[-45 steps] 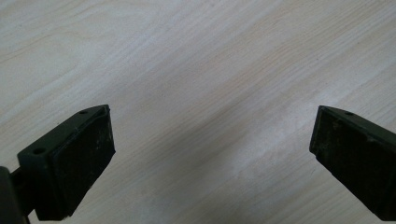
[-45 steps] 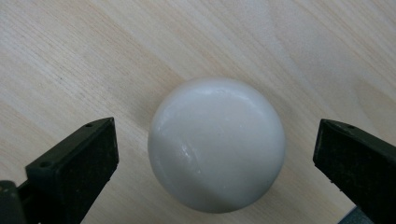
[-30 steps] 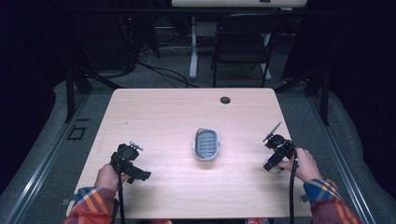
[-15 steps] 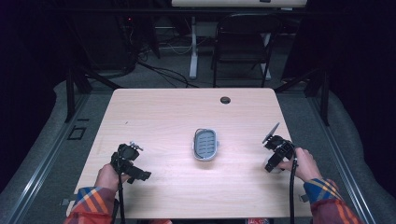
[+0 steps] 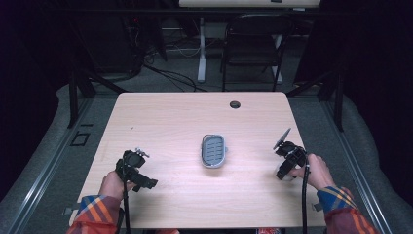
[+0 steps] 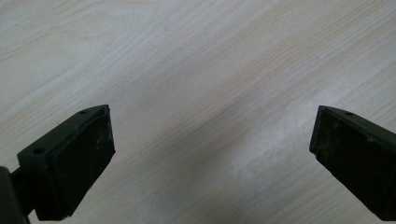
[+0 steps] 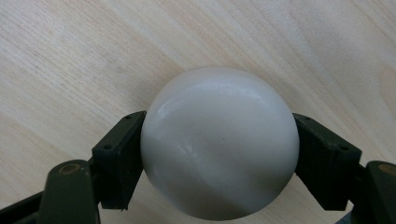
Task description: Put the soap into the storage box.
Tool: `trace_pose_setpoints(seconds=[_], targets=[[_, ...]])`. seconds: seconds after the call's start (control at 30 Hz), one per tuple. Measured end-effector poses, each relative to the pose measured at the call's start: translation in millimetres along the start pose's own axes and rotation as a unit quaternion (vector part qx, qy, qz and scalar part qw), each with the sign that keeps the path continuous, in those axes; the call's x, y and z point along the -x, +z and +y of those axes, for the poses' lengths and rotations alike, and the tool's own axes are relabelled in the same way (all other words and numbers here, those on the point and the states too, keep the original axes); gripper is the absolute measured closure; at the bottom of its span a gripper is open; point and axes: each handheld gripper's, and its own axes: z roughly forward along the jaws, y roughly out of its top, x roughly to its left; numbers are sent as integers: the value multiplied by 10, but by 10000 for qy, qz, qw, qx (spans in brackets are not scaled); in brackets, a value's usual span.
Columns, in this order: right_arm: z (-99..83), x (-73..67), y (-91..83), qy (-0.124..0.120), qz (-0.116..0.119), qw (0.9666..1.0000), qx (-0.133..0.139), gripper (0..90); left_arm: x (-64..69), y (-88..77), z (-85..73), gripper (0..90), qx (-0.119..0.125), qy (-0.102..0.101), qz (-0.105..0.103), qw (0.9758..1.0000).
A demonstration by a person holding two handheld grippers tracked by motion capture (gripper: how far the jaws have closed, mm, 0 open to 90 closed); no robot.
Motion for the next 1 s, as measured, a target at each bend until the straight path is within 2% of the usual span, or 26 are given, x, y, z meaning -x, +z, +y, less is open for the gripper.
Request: trace_pose_setpoints(seconds=[0.1,0.13,0.2,0.5,0.53,0.57,0.6,0.63,0.7,0.77,0.8,0.83,0.87,0.93,1.0], targets=[[-3,7,-4,15,5,10000,20,242,0,0,1,0,-2,6,-2,10000],[-16,-2,11,131,53,9997,179,242,0,0,1,0,-1,6,0,10000],[-7,14,-33,25,33,10000,46,242,2,0,1,0,-2,8,2,10000],[-8,-22,-81,6,23,9999,142,242,0,2,3,0,-10,15,2,10000],[-15,-36,-71,82,70,9996,256,242,2,2,4,0,-6,18,5,10000],[-4,-38,-106,-20,35,9999,159,242,4,2,4,0,-3,14,6,10000],[-4,-38,-106,-20,35,9999,159,242,4,2,4,0,-2,14,9,10000],[-13,-53,-89,76,49,9995,295,242,4,2,3,0,-3,12,11,10000],[-12,-63,-97,68,56,9994,322,242,4,1,3,0,-1,11,16,10000],[3,-59,-130,-59,39,9998,163,243,5,2,3,0,3,15,15,10000],[-7,-78,-110,58,81,9993,349,243,5,2,3,0,5,16,14,10000],[-6,-82,-112,39,73,9993,359,242,5,2,3,0,3,16,15,10000],[-3,-86,-117,19,81,9993,351,242,6,3,4,0,-5,8,12,10000],[14,-82,-147,-135,57,9997,172,242,7,4,4,0,-1,5,14,10000],[16,-95,-150,-129,80,9997,200,242,7,5,5,0,-6,3,12,10000]])
